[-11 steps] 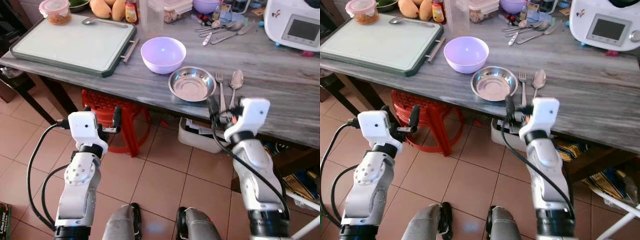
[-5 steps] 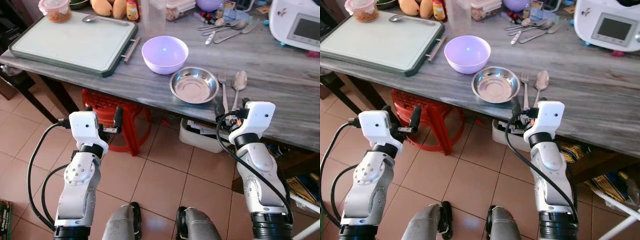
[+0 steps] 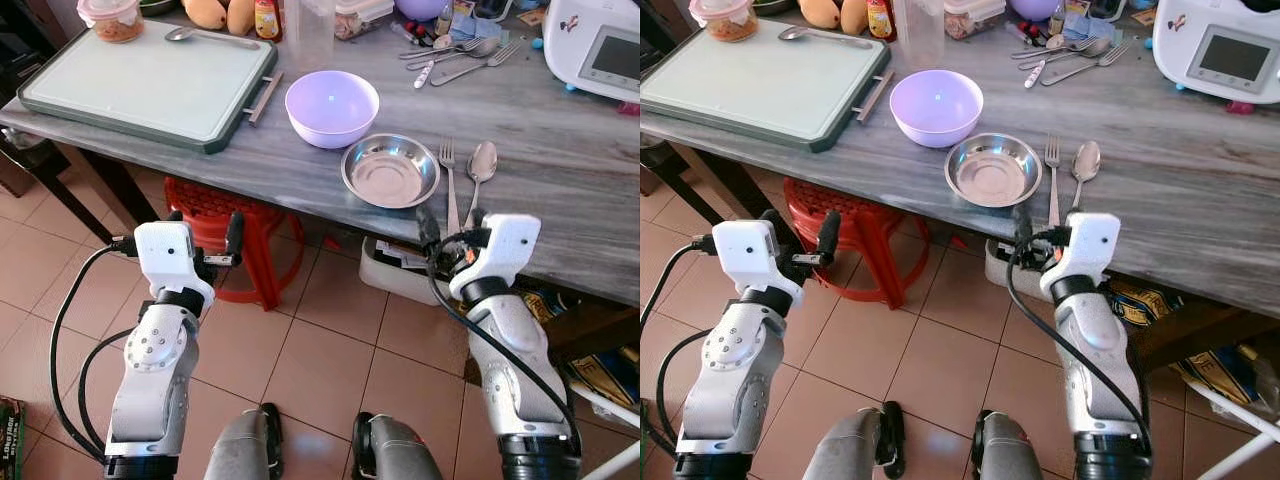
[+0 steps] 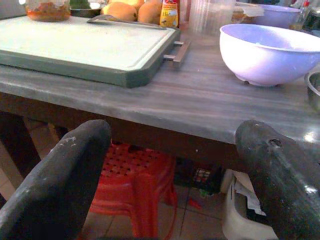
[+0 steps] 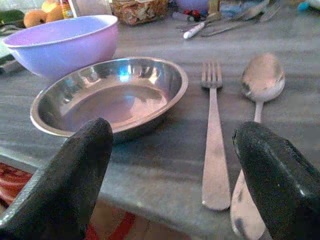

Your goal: Setting the table

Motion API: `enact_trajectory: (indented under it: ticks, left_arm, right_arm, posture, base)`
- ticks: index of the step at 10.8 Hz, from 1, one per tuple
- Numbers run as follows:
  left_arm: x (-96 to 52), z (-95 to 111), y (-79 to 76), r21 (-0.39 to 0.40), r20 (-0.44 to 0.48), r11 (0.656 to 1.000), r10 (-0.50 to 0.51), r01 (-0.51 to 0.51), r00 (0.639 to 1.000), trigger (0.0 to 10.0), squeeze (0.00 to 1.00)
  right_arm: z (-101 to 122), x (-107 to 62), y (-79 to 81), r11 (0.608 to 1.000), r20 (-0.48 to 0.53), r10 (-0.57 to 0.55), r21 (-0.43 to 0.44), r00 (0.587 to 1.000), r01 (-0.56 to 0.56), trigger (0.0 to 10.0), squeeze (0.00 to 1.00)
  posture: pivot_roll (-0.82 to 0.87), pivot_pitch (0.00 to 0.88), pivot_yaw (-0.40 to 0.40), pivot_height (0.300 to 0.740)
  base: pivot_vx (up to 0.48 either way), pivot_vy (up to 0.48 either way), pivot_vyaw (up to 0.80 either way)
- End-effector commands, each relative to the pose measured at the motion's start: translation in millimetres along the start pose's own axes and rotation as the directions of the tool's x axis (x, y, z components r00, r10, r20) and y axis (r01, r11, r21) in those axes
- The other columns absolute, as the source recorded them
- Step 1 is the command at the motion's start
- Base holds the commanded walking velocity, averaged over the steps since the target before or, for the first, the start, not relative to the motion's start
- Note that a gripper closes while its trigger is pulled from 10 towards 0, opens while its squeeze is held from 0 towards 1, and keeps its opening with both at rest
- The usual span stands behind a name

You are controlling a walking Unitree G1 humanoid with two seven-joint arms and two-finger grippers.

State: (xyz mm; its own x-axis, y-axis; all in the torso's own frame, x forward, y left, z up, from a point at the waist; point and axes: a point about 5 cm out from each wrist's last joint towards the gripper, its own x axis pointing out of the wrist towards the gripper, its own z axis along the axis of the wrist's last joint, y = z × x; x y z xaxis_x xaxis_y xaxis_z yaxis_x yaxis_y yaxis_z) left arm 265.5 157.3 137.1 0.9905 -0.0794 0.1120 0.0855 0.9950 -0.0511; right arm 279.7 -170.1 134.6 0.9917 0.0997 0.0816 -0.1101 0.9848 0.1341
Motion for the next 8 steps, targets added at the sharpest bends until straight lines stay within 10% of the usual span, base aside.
enact_trajectory:
  ticks: [1,8]
  left_arm:
    - [-3.0,0.2,1.1,0.004,-0.009,1.000,-0.007,0.007,1.000,10.0,0.00]
    - [-4.8,0.4,-0.2,0.003,-0.019,1.000,-0.012,0.012,1.000,10.0,0.00]
  right_arm:
    - [3.7,-2.8,-0.5,1.000,0.008,0.016,0.016,1.000,-0.016,10.0,0.00]
    - [-3.9,-3.9,-4.9,0.999,-0.054,0.023,0.036,0.998,-0.021,10.0,0.00]
  posture:
    - [-0.01,0.216,0.030,0.740]
    - [-0.01,0.230,0.029,0.740]
  base:
    - [0.000,0.000,0.00]
    - [0.000,0.000,0.00]
